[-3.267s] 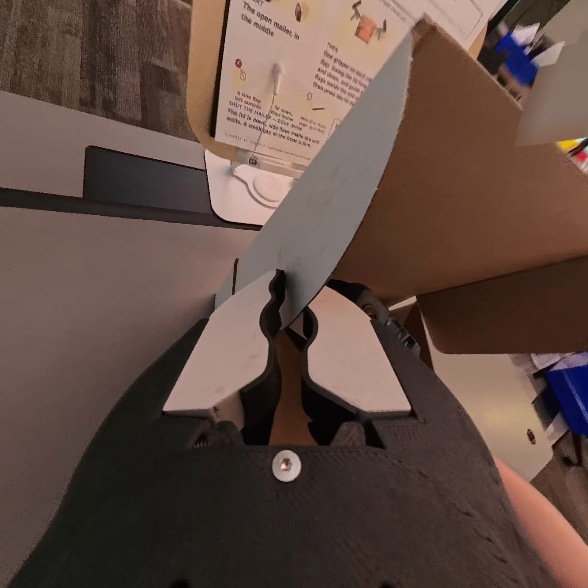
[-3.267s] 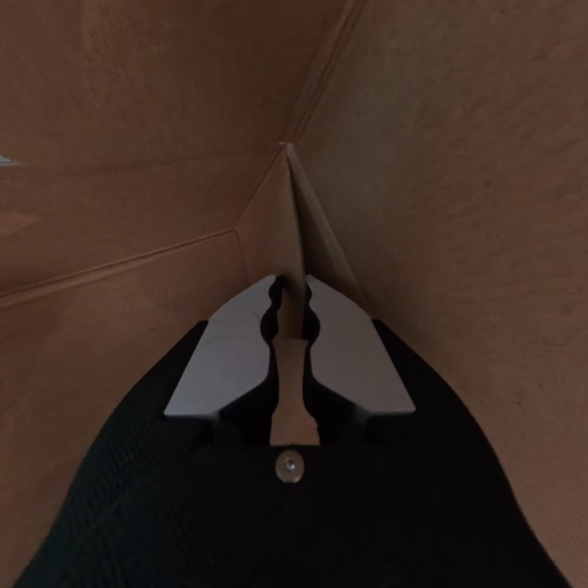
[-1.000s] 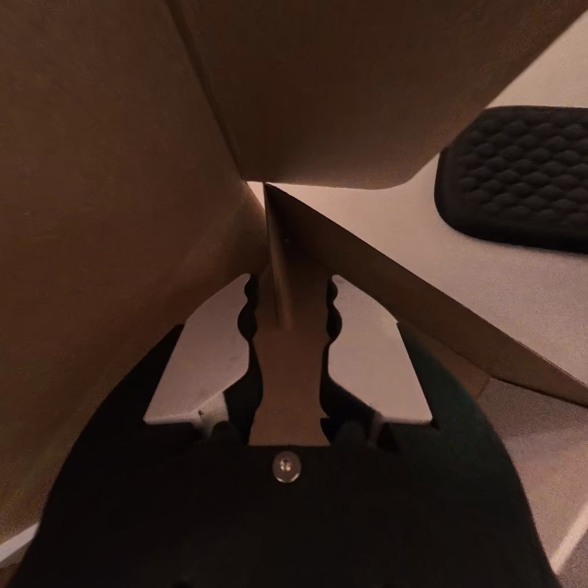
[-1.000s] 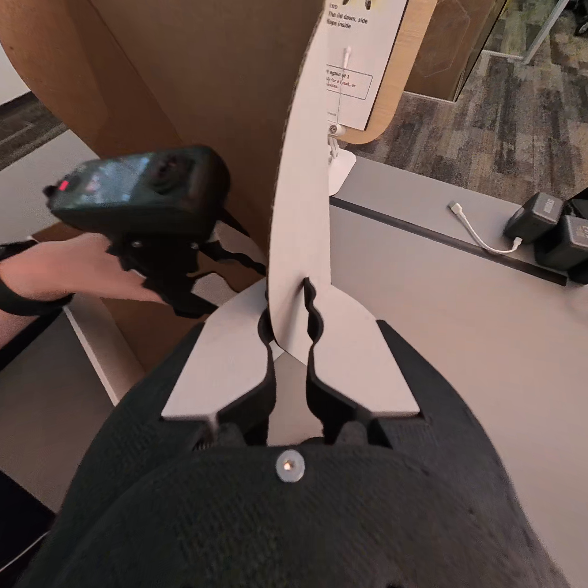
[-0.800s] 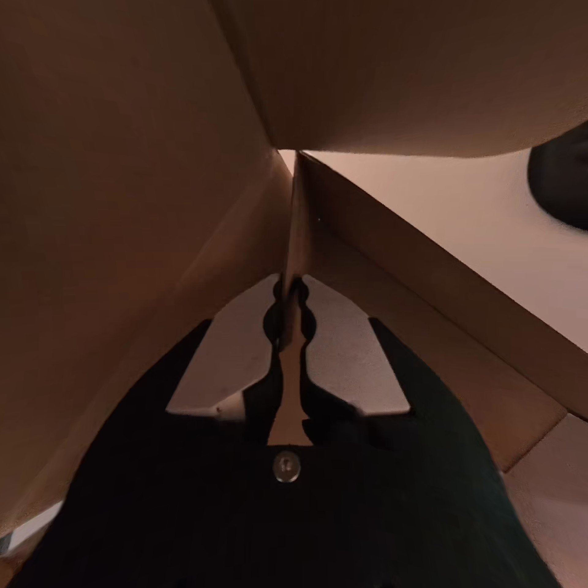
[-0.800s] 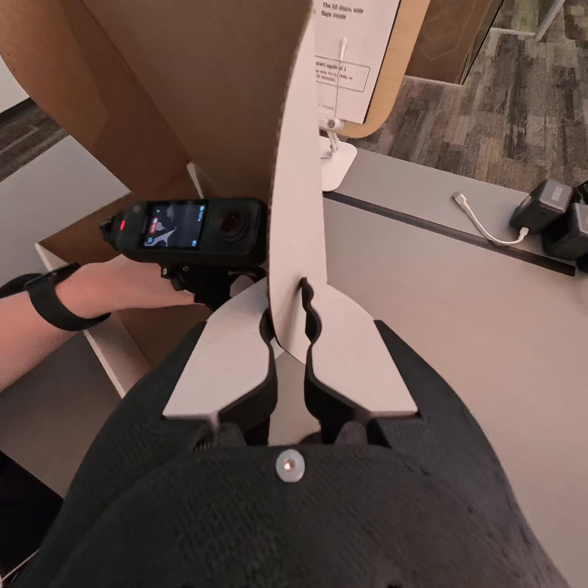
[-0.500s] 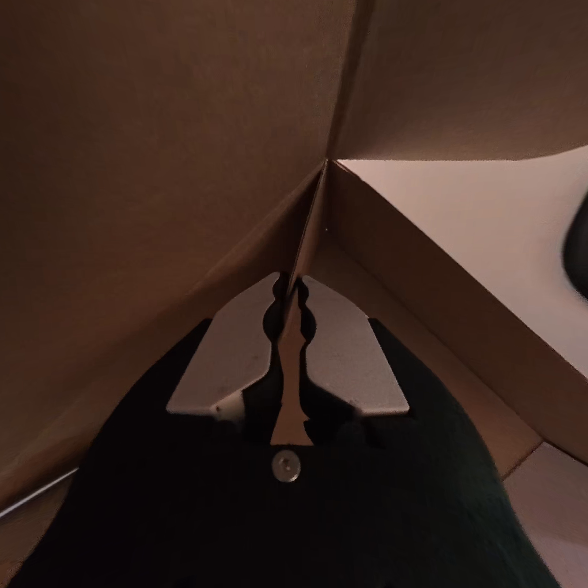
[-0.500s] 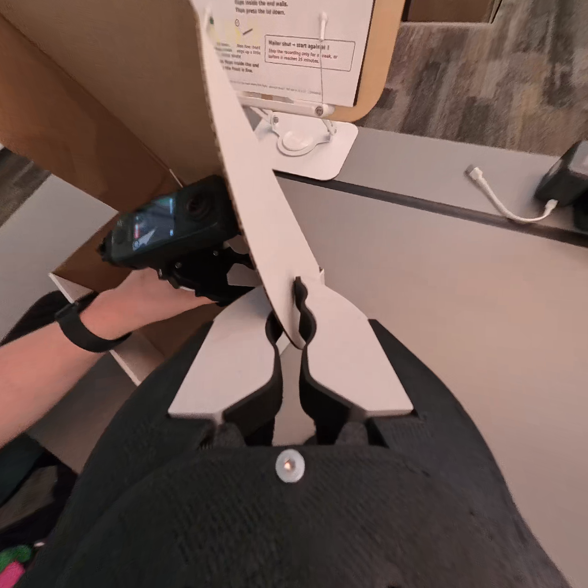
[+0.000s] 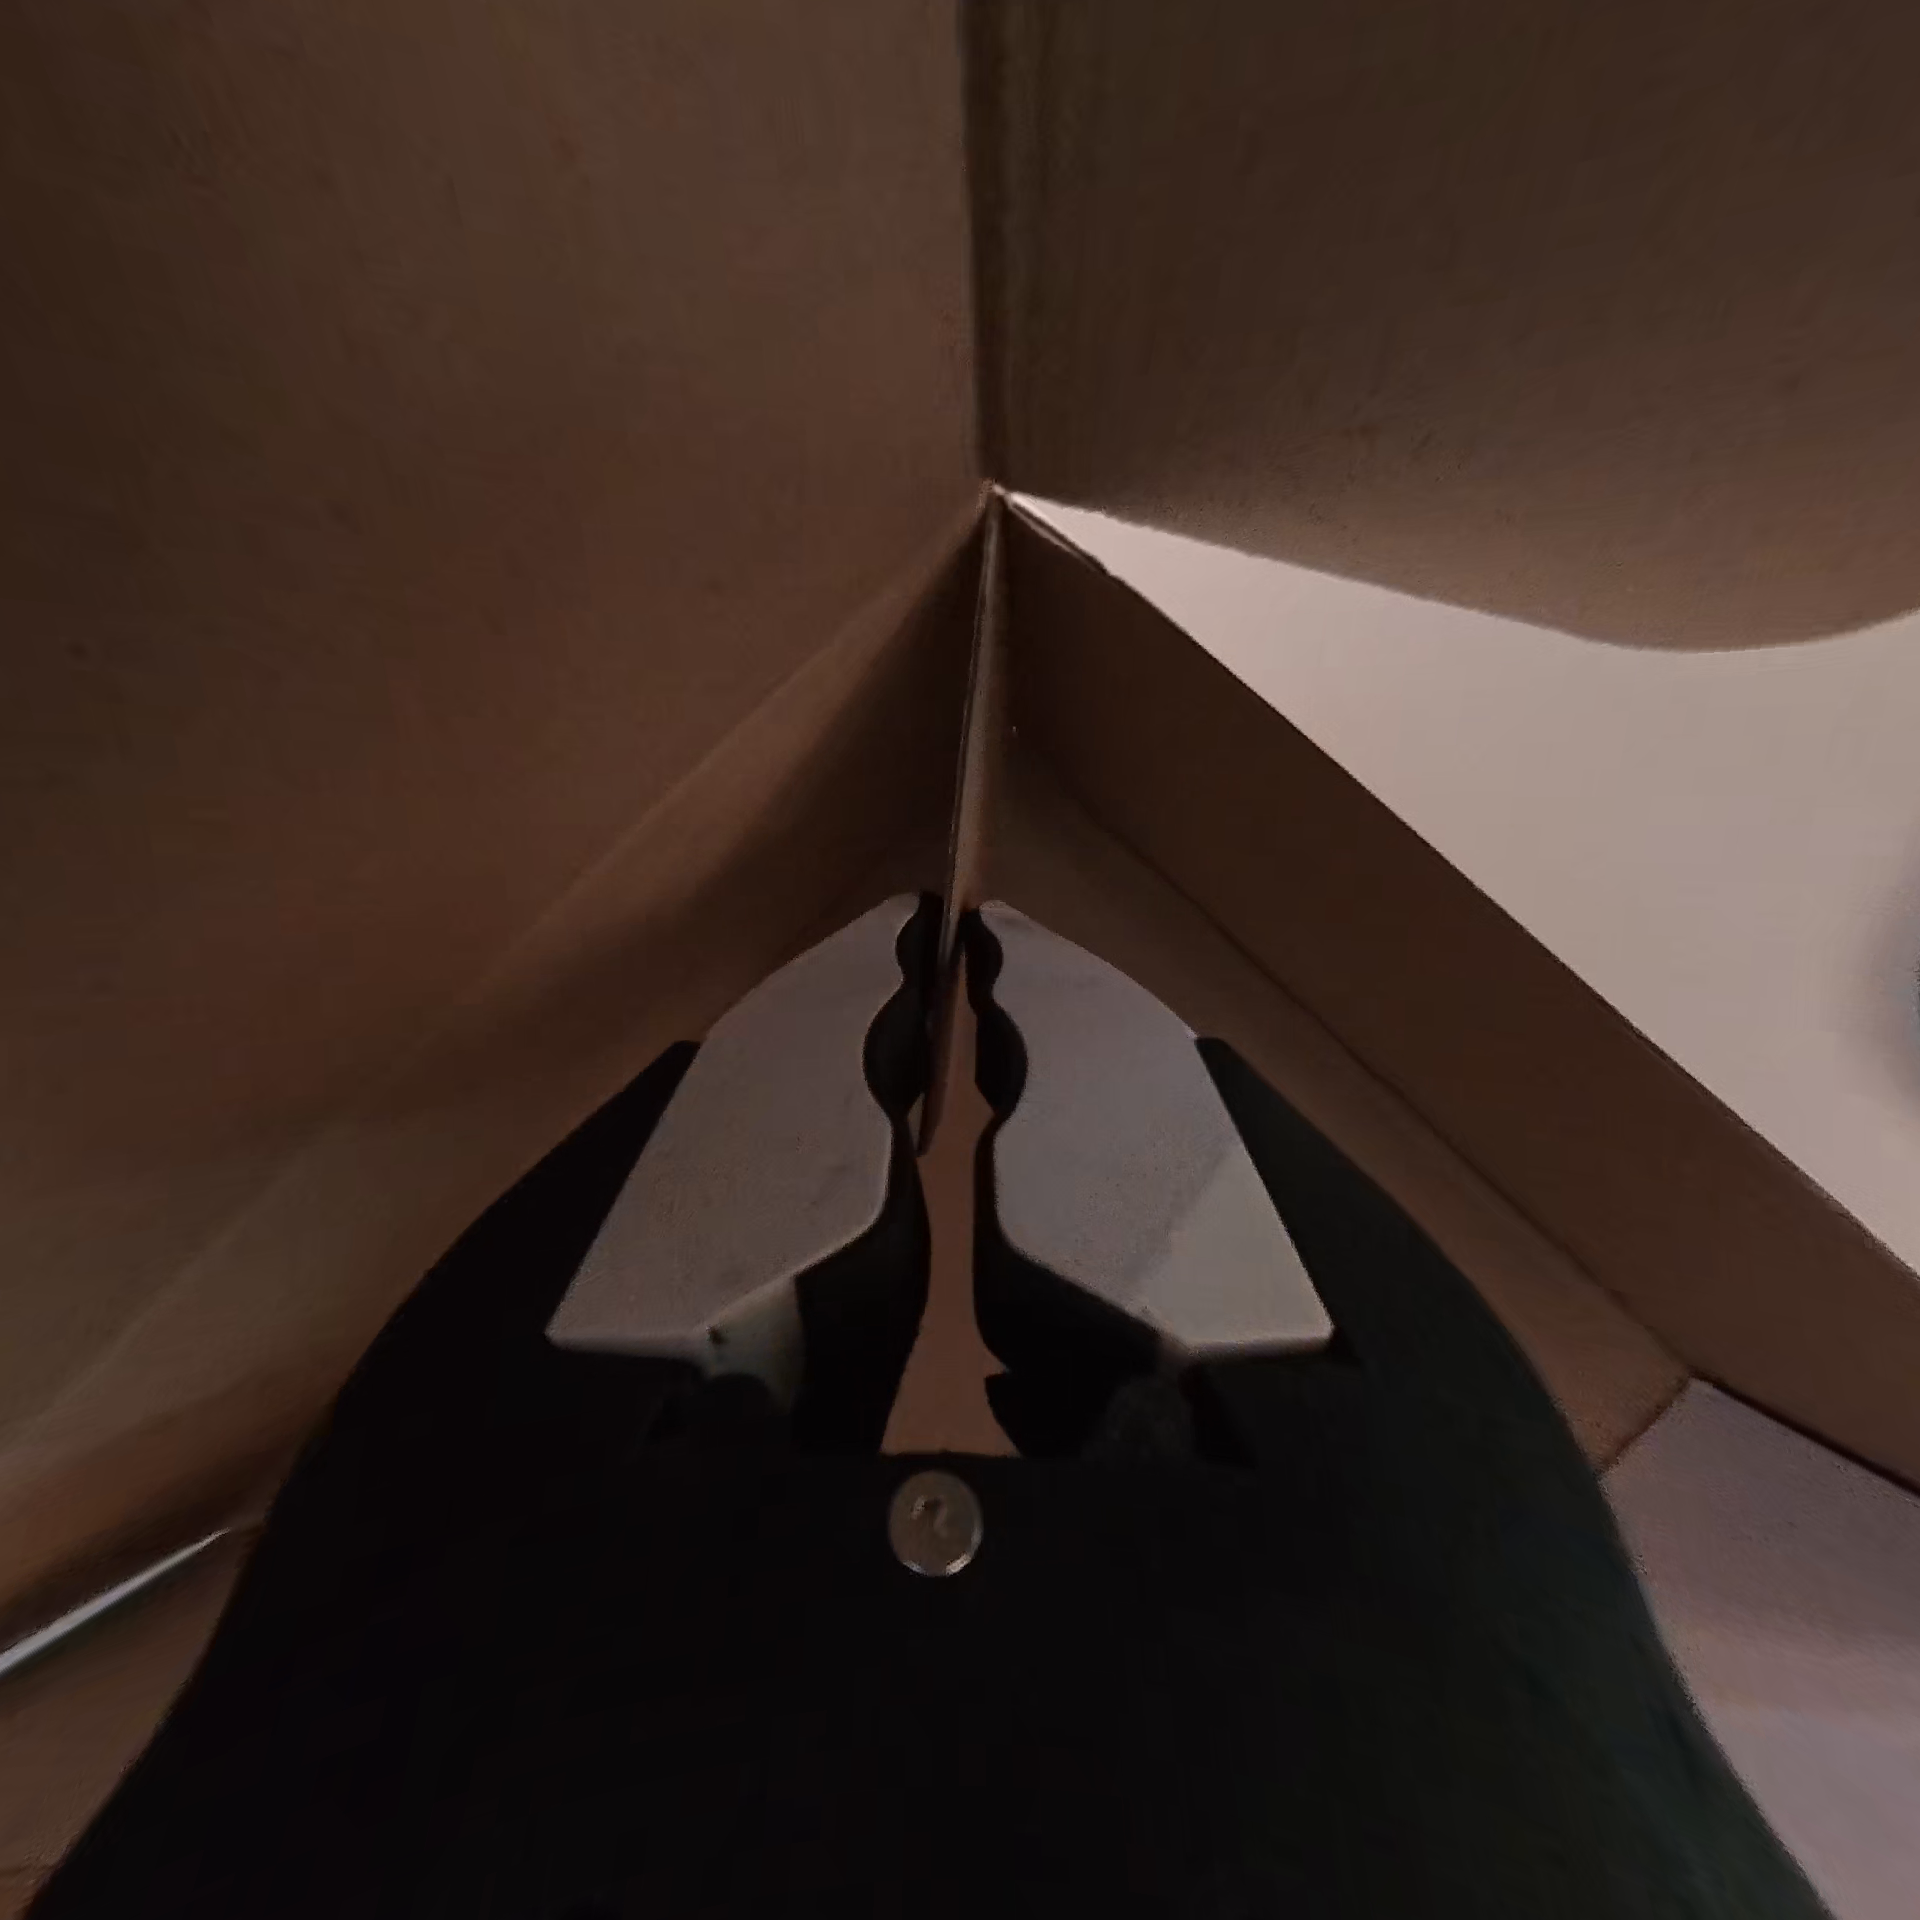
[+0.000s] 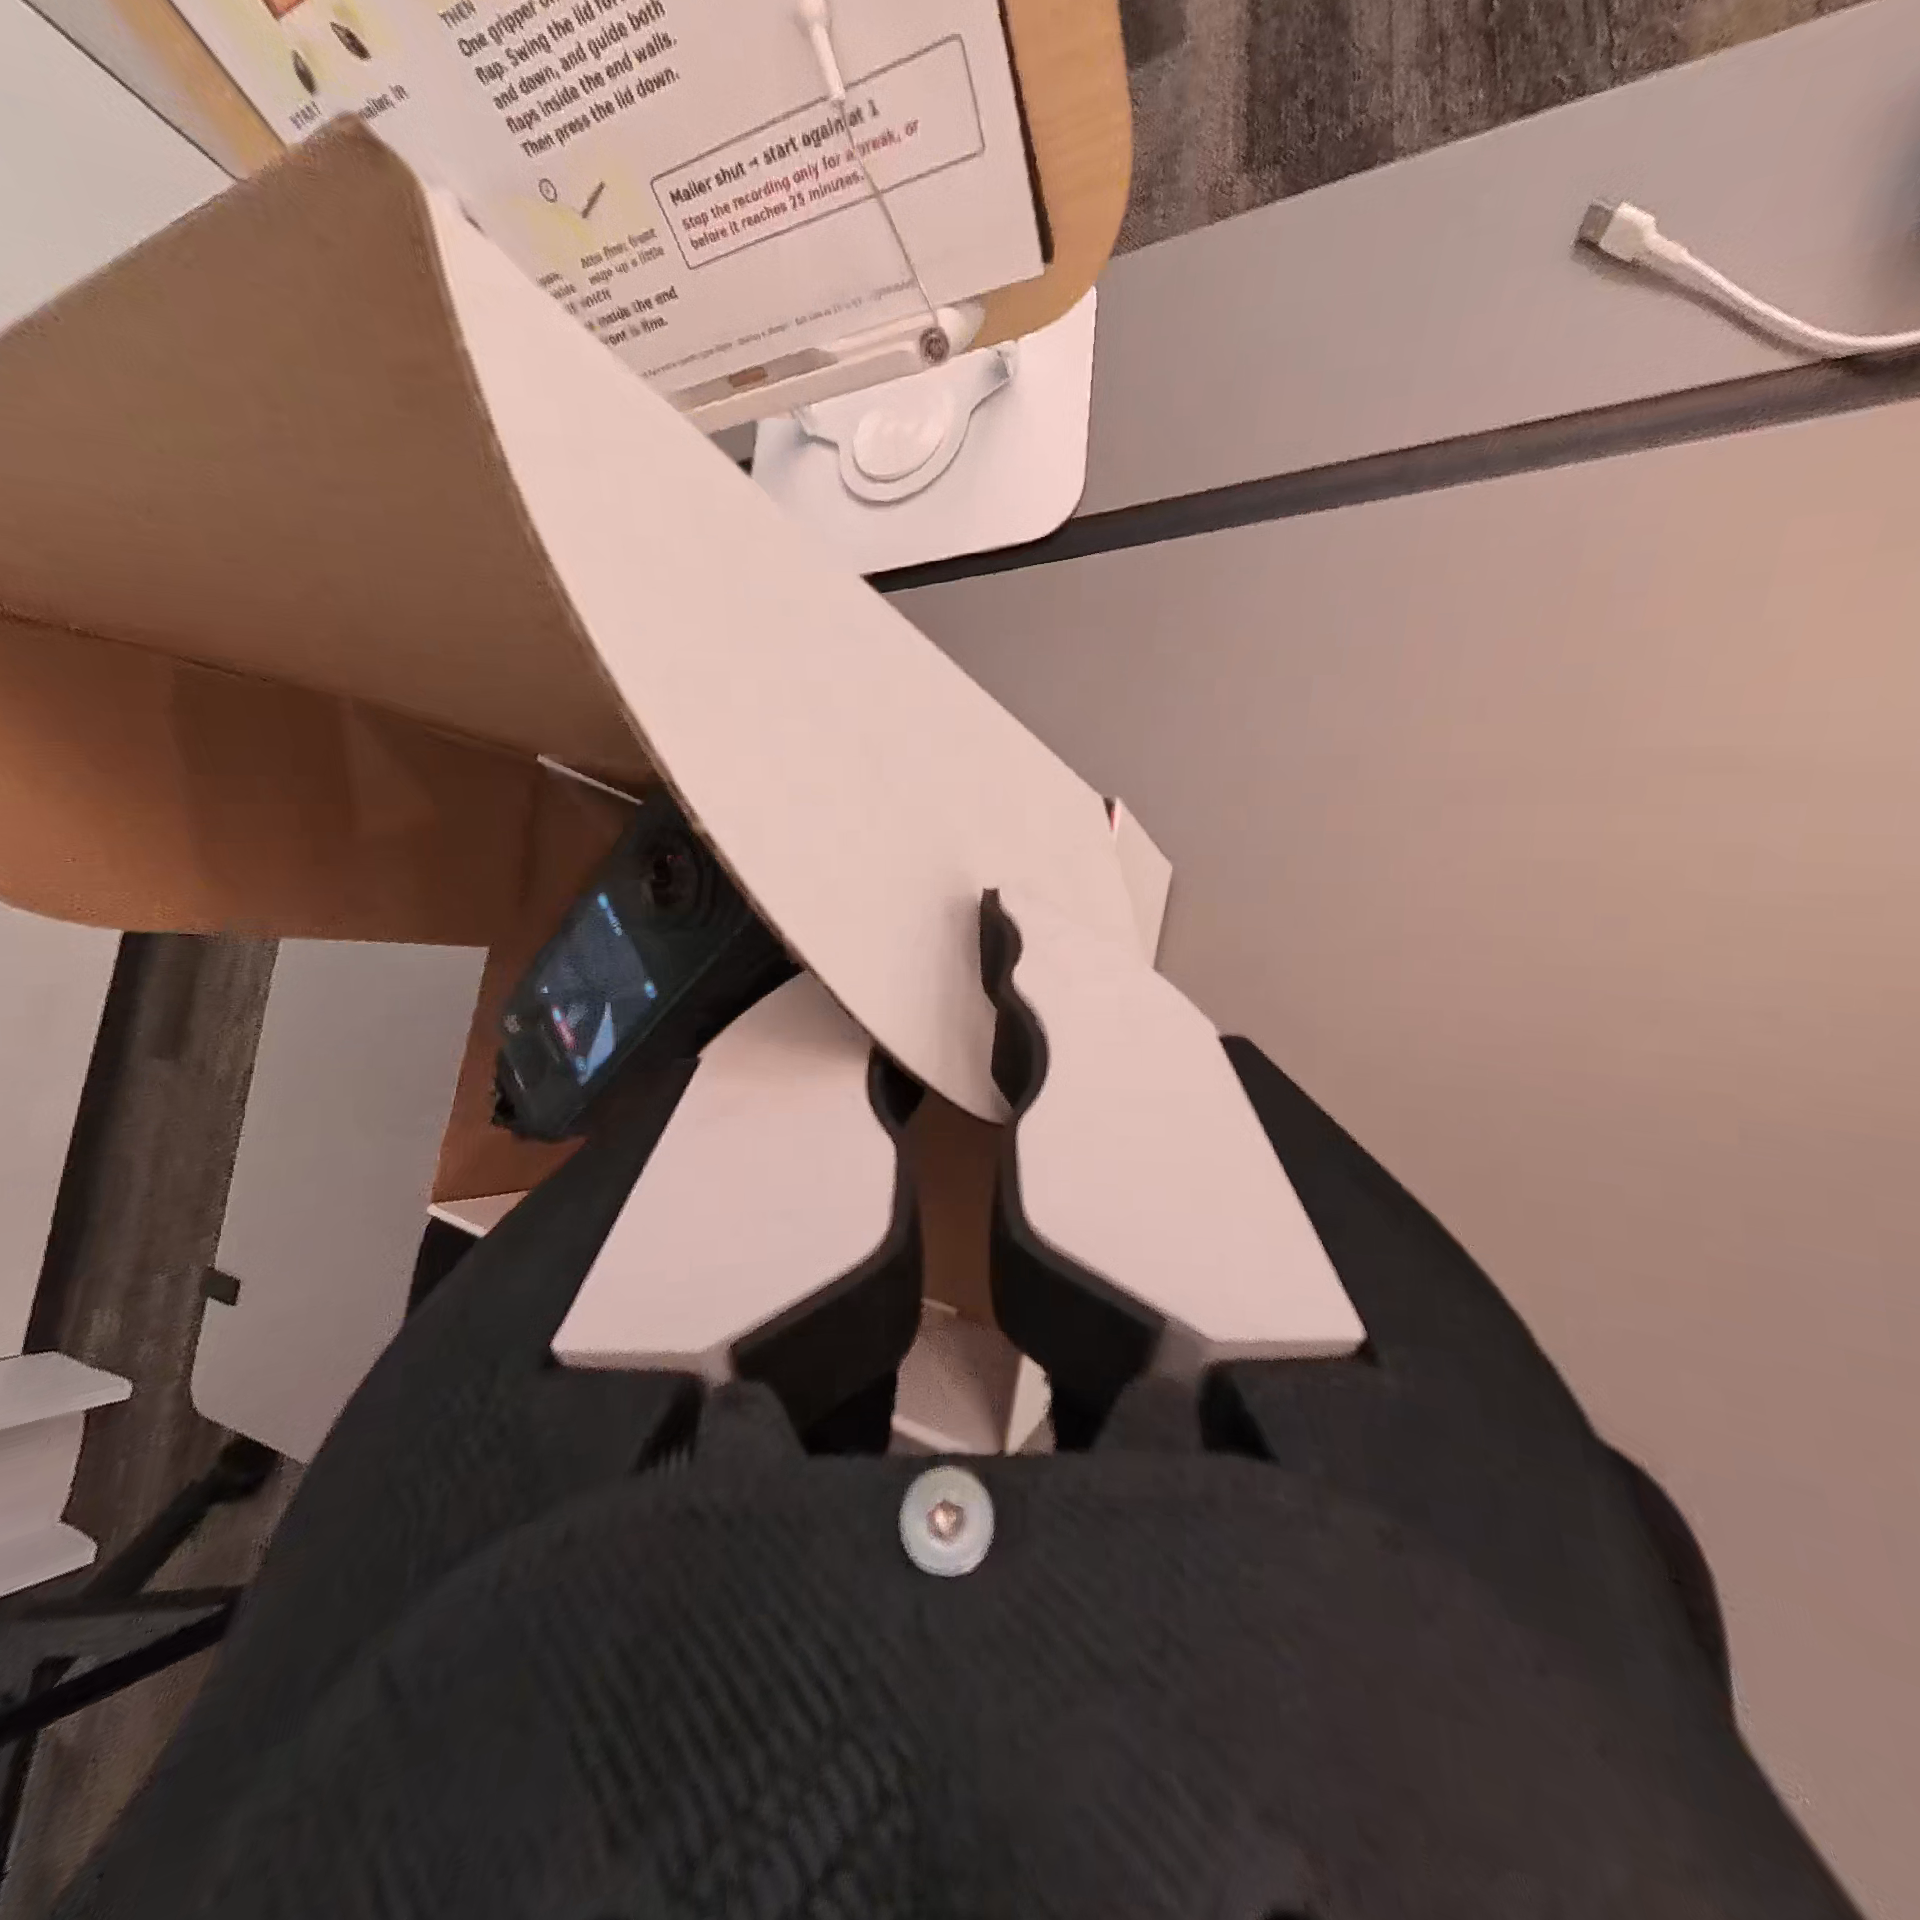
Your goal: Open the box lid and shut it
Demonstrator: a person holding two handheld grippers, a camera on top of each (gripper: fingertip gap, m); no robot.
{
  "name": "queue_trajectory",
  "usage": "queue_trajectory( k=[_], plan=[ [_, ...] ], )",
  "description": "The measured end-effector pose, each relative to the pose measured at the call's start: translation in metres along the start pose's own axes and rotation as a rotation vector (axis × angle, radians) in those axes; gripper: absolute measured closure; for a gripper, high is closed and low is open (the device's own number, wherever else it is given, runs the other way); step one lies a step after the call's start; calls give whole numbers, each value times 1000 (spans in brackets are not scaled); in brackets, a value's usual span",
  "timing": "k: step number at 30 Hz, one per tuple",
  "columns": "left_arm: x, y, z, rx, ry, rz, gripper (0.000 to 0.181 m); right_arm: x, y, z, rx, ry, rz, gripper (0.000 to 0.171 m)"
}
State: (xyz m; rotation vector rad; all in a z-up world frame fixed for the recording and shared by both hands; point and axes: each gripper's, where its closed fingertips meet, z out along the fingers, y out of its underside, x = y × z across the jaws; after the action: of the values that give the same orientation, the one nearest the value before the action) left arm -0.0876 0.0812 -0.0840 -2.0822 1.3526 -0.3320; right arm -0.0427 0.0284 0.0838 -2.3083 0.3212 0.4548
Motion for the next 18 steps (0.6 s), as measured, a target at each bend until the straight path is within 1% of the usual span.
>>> queue_trajectory(
  k=[1, 6, 10, 18],
  plan=[
    [-3, -1, 0, 5, -24, 11, 178, -4, 3, 0, -10, 10, 9, 162],
    [-9, -6, 1, 27, -43, -19, 177, -20, 7, 6, -6, 67, 18, 159],
    [-7, -5, 5, 20, -10, -33, 179, -17, 8, 12, 35, 110, 50, 159],
    [-8, -2, 8, 19, 52, -112, 179, -11, 9, 13, 181, 54, 168, 159]
  ],
)
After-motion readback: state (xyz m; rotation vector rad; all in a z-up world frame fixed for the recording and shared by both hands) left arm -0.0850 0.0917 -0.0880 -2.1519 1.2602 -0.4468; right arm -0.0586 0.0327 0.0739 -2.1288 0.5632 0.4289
